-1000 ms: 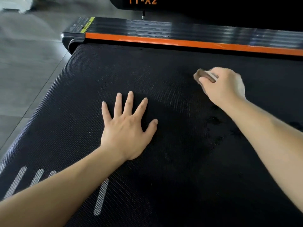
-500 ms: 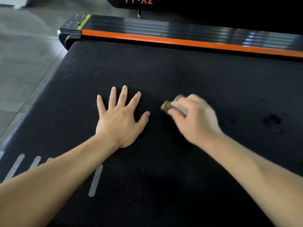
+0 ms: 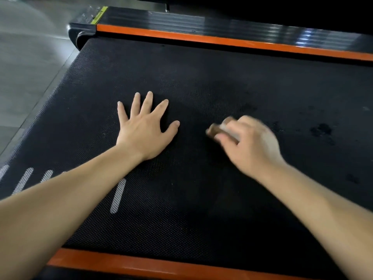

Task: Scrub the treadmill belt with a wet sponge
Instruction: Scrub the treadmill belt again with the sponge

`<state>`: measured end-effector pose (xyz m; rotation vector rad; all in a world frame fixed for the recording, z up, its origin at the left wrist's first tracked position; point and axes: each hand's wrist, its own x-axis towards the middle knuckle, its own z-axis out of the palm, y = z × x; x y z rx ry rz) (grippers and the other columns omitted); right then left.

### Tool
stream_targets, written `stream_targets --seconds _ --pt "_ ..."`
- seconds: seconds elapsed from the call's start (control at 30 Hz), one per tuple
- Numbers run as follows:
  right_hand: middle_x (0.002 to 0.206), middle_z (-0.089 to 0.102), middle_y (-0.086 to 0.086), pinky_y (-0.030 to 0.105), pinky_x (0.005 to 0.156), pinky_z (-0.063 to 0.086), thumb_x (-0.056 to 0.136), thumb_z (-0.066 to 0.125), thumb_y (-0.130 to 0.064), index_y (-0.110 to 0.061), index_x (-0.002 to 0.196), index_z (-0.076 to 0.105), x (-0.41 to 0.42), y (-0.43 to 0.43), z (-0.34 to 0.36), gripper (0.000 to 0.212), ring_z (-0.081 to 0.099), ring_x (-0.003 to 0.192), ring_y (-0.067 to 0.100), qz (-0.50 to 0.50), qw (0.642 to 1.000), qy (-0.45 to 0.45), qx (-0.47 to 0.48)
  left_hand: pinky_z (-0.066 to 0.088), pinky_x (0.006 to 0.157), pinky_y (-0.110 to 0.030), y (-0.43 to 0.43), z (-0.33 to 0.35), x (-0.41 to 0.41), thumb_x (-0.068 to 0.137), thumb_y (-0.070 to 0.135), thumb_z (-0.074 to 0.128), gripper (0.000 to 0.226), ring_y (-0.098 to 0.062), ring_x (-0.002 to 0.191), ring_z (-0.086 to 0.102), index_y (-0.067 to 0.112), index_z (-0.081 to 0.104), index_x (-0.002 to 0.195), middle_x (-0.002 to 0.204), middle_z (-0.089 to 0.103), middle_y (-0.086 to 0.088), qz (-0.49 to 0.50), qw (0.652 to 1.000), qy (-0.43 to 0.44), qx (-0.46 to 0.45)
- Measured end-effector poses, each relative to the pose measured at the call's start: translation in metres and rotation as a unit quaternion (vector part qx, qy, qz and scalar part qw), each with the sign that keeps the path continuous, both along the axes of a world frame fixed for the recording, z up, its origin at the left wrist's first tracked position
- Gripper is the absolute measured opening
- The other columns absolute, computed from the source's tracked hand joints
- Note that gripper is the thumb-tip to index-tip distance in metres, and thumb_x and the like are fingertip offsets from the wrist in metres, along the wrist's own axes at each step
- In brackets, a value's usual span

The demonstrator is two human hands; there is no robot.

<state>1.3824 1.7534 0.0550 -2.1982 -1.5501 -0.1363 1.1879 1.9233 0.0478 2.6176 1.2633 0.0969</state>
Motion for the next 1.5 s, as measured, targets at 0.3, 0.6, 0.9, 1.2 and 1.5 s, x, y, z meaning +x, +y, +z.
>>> stream_targets --seconds 0.3,0.6,0.9,1.2,1.5 --pt "0.079 0.044 -0.011 0.029 0.064 0.039 0.091 0.067 -0.044 -0.019 0.099 0.073 -0.054 -0.054 -0.002 0.027 0.047 0.071 0.014 0.098 0.994 0.054 -0.018 -0.009 0.123 -0.061 -0.062 -0.002 -0.034 0.098 0.064 0.024 0.07 -0.027 0.158 -0.009 0.034 0.023 0.161 0.172 0.003 -0.005 -0.053 0.999 -0.001 -0.003" --pt "0.077 0.043 -0.012 0.032 0.064 0.04 0.088 0.059 -0.05 -0.026 0.082 0.063 -0.087 -0.083 0.012 0.025 0.044 0.072 0.011 0.158 0.978 0.121 -0.066 -0.007 0.123 -0.063 -0.067 -0.006 -0.033 0.101 0.06 0.022 0.068 -0.031 0.158 -0.009 0.029 0.016 0.162 0.172 0.0 -0.01 -0.06 0.997 0.03 0.026" --pt "0.076 0.041 -0.012 0.031 0.063 0.039 0.09 0.06 -0.05 -0.022 0.078 0.067 -0.092 -0.092 0.01 0.031 0.044 0.071 0.011 0.159 0.979 0.124 -0.035 -0.006 0.123 -0.062 -0.067 -0.007 -0.033 0.101 0.06 0.025 0.068 -0.03 0.158 -0.007 0.029 0.018 0.161 0.172 0.003 -0.009 -0.055 0.998 0.028 0.033" --pt "0.08 0.054 -0.008 0.031 0.071 0.045 0.09 0.06 -0.049 -0.025 0.084 0.078 -0.037 -0.132 0.02 0.03 0.051 0.077 0.012 0.144 0.981 0.117 -0.053 -0.005 0.123 -0.064 -0.069 -0.003 -0.031 0.102 0.059 0.026 0.067 -0.032 0.158 -0.006 0.028 0.019 0.161 0.172 0.003 -0.011 -0.054 0.998 0.033 0.024" --pt "0.082 0.055 -0.002 0.039 0.065 0.05 0.092 0.059 -0.048 -0.024 0.089 0.077 -0.021 -0.135 0.014 0.03 0.055 0.076 0.023 0.208 0.975 0.036 -0.075 -0.008 0.12 -0.068 -0.078 0.007 0.009 0.103 0.056 0.03 0.063 -0.035 0.157 -0.01 0.024 0.025 0.157 0.17 0.0 -0.021 -0.036 0.999 0.032 -0.023"
